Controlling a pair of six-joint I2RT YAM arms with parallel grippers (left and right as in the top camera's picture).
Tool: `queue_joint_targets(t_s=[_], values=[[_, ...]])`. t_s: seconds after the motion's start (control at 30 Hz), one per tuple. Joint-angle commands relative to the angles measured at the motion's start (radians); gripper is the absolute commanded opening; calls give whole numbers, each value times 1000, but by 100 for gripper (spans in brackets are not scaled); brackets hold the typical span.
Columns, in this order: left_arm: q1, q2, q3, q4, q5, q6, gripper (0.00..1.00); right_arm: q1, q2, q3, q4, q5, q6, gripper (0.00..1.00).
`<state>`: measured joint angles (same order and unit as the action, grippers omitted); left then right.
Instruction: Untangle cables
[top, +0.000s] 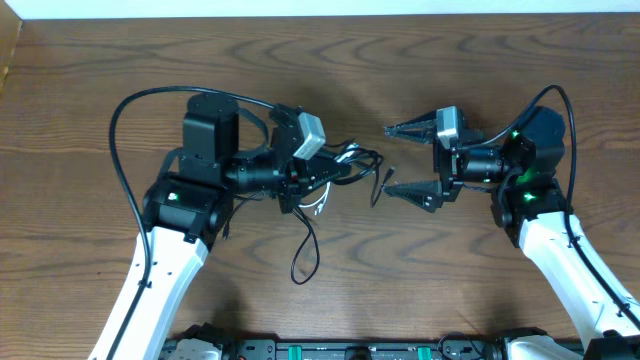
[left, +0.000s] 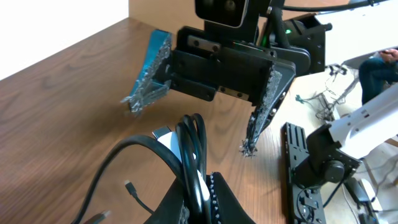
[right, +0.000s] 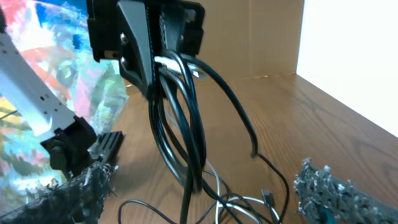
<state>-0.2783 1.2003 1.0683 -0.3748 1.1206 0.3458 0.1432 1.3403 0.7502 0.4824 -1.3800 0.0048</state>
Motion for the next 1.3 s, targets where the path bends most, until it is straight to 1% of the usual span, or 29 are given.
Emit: queue_joint_targets(t_s=[0.0,0.17,0.23,0.27,0.3,0.33,0.37,0.4,0.43,0.53,0.57,0.6,0.63,0.67,0.77,0.83,0.93,1.0,1.13,1.27], values=[[-34,2,16,2,24,28,8,20,6,2,25,-25,-14,90],[-79,2,16,2,23,28,8,34,6,2,42,-25,-14,86],[-93,2,16,8,18,28,8,34,6,2,42,-25,-14,78],[-99,2,16,11,13,27,8,34,6,2,42,-26,-14,72],[-101,2,16,13,13,27,8,34,6,2,42,-26,-14,64],[-103,2,16,16,13,27,8,34,6,2,43,-25,-14,52],[-105,2,16,18,12,27,9,34,6,2,43,-25,-14,32],[-105,2,16,18,12,28,14,34,6,2,43,-25,-14,14],[-105,2,16,18,11,27,17,34,6,2,46,-25,-14,1],[-105,2,16,17,-57,27,33,34,6,2,50,-25,-14,1],[-105,2,16,17,-82,27,41,34,6,2,50,-25,-14,1],[-105,2,16,17,-112,26,56,32,6,2,50,-24,-14,1],[-105,2,16,16,-143,26,59,29,6,2,49,-24,-14,1],[-105,2,16,16,-173,17,65,25,6,2,49,-24,-13,1],[-105,2,16,8,-264,11,75,7,6,2,48,-23,4,1],[-105,2,16,-7,-349,3,79,-10,6,2,48,-22,27,1],[-105,2,16,-48,-476,-16,82,-41,6,2,33,-20,52,1],[-105,2,16,-78,-510,-18,84,-60,6,2,10,-4,65,1],[-105,2,16,-128,-504,-18,85,-89,6,2,-24,27,97,1],[-105,3,16,-136,-405,-13,86,-89,6,2,-22,27,107,1]])
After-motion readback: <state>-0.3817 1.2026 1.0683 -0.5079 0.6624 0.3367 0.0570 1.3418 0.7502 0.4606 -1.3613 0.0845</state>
